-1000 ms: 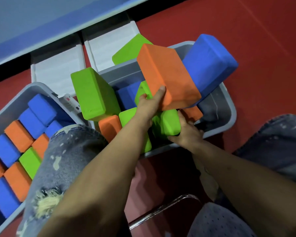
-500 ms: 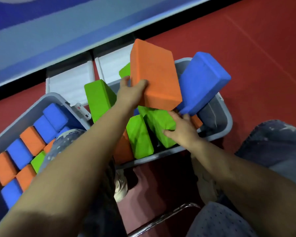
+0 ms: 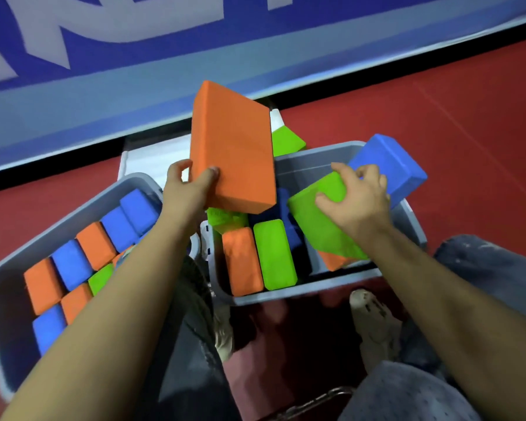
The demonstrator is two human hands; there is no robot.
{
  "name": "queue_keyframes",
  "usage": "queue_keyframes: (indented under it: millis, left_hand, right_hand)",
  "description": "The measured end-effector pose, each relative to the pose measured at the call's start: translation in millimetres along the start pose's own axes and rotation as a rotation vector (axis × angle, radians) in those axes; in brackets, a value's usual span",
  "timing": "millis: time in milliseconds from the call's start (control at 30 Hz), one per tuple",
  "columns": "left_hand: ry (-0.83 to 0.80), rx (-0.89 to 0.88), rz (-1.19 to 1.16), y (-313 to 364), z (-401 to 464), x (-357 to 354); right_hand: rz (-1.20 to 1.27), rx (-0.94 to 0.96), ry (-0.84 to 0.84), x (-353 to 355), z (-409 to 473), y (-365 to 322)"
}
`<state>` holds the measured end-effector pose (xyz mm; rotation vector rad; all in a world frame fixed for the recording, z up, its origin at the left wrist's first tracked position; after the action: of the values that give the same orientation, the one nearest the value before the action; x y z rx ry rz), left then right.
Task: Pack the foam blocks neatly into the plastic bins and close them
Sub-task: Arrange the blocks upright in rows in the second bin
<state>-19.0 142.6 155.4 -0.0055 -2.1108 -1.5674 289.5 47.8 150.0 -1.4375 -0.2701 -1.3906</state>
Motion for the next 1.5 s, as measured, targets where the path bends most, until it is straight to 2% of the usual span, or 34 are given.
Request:
queue_keyframes:
  millis: [100, 533, 667, 833, 1000, 1133, 1333, 1500]
  left_hand:
    - [0.021, 0.008, 0.018, -2, 7, 1]
    - [0.025, 0.041, 0.09, -18, 33, -18]
    - [0.021, 0.055, 0.066, -17, 39, -18]
    - [-0.011, 0.035, 0.051, -16, 40, -18]
    - [-0.063, 0.053, 0.038, -21, 32, -19]
    - [-0.105, 0.067, 0.041, -26, 24, -15]
    - [-0.032, 0.051, -0.01, -21, 14, -7]
    - [-0.055, -0.064, -0.039, -1, -7, -30]
  right_hand:
    - [-0.049, 0.019, -0.074, -11, 9, -3]
    - [-0.132, -0.056, -0.355, -137, -11, 21]
    - [-0.023, -0.068, -0.522, -172, -35, 32]
    - [0.057, -0.119, -0.526, -180, -41, 34]
    - [0.065, -0.185, -0.619, -190, -38, 39]
    - [0.103, -0.209, -0.586, -178, -47, 33]
    - [0.06, -0.216, -0.552, -134, -61, 55]
    - [0.093, -0.503, -0.409, -80, -52, 125]
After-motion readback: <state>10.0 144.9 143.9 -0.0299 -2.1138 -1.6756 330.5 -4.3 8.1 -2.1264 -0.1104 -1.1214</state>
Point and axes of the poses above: each hand's wrist, its own z-axis towards the middle knuckle, its own x-axis out of the back of the hand, y = z × x, the point moved 10 cm from there along z, towards the middle knuckle, and after that the axes turned 14 degrees about y, right-handed, at the moved point
